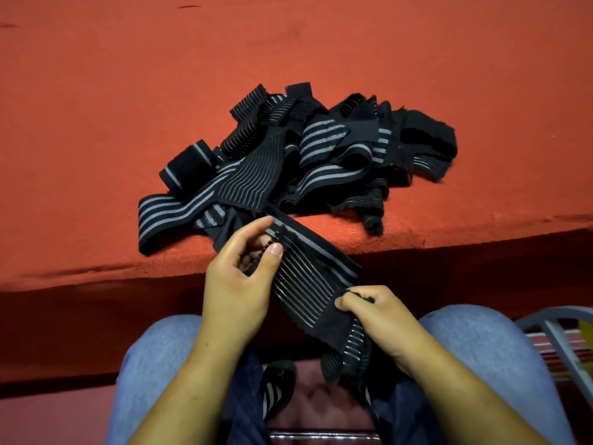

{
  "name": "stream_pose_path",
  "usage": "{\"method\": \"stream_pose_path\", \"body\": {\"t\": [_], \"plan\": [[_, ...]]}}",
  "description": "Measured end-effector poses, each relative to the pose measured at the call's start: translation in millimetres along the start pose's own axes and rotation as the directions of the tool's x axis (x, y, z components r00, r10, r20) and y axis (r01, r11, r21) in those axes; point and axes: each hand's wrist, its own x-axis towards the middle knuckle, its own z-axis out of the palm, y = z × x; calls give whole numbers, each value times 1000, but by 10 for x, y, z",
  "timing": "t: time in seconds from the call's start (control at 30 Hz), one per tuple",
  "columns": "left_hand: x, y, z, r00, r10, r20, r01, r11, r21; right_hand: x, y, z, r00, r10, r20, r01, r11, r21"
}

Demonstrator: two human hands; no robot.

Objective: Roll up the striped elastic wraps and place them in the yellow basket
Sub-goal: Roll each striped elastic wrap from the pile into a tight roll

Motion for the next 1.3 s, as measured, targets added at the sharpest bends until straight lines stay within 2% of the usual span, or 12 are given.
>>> {"method": "stream_pose_path", "body": {"t": [0.23, 0.33, 0.43, 0.53, 0.6, 0.8, 0.9, 1.0, 1.07, 1.1, 1.2, 1.3], "plan": [[18, 28, -79, 983, 147, -112, -126, 977, 174, -6, -36, -40, 992, 94, -80, -92, 995, 29], [9, 58, -66, 976, 170, -137, -144, 973, 179, -30, -37, -79, 993, 92, -69, -76, 975, 207], [31, 67, -76, 973, 147, -175, -129, 985, 113, -64, -99, -152, 996, 90, 7, -78, 825, 559], [52, 70, -89, 972, 98, -213, -104, 994, -18, -107, -175, -274, 996, 51, 79, -93, 641, 762], [68, 84, -109, 963, 105, -247, -120, 992, -47, -114, -189, -324, 999, 12, 42, -41, 582, 812], [141, 16, -356, 909, 135, -395, -173, 983, -62, -29, -195, -401, 996, 56, -71, 41, 421, 906], [156, 6, -467, 902, 95, -422, -167, 977, -136, -10, -180, -431, 994, 63, -88, 57, 390, 919], [73, 81, -409, 964, 69, -257, -105, 986, -129, 12, -131, -463, 998, 9, -55, 47, 383, 923], [-24, 145, -265, 1000, 13, -19, -15, 991, -131, 27, -104, -474, 998, -56, -9, 30, 385, 922], [-71, 158, -183, 994, -23, 109, 37, 990, -136, 30, -96, -477, 996, -91, 10, 26, 390, 920], [-180, 101, 11, 891, -126, 435, 177, 981, -78, 10, -111, -466, 982, -176, 70, 8, 408, 913], [-254, 39, 92, 790, -161, 592, 143, 987, 78, -45, -163, -442, 968, -214, 131, -28, 425, 905]]}}
